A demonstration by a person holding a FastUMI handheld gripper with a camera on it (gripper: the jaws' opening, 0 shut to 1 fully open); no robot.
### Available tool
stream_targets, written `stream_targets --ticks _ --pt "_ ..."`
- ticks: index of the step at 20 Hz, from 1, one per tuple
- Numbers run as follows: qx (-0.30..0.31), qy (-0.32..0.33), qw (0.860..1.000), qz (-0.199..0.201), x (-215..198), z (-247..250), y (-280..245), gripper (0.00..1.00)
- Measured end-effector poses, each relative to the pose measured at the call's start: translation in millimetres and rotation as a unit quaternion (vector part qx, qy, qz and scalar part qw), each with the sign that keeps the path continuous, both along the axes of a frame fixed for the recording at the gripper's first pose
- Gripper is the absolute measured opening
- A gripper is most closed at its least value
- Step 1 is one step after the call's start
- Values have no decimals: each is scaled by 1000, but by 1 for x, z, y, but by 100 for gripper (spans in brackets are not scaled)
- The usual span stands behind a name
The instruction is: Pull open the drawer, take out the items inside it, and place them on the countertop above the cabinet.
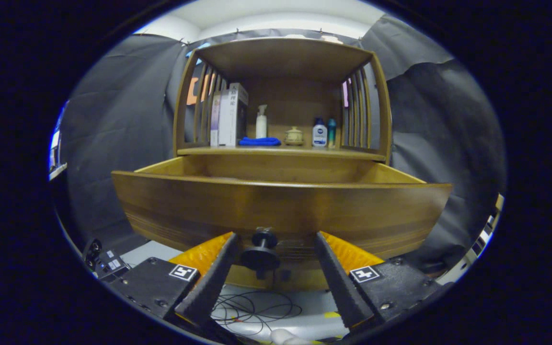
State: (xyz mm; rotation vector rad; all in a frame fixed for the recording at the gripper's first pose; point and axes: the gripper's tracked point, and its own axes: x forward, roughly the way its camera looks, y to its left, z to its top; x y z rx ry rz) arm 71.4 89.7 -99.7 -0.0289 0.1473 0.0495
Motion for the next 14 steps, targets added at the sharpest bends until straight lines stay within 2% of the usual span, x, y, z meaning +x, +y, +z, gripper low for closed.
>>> stream_targets --ticks 1,6,11,14 --pt "1 -9 1000 2 -3 12 -4 100" --pt "1 -79 997 -9 -14 89 -24 100" --pt "29 -116 993 1 7 178 -29 100" --pt "41 -80 996 14 39 206 -23 100"
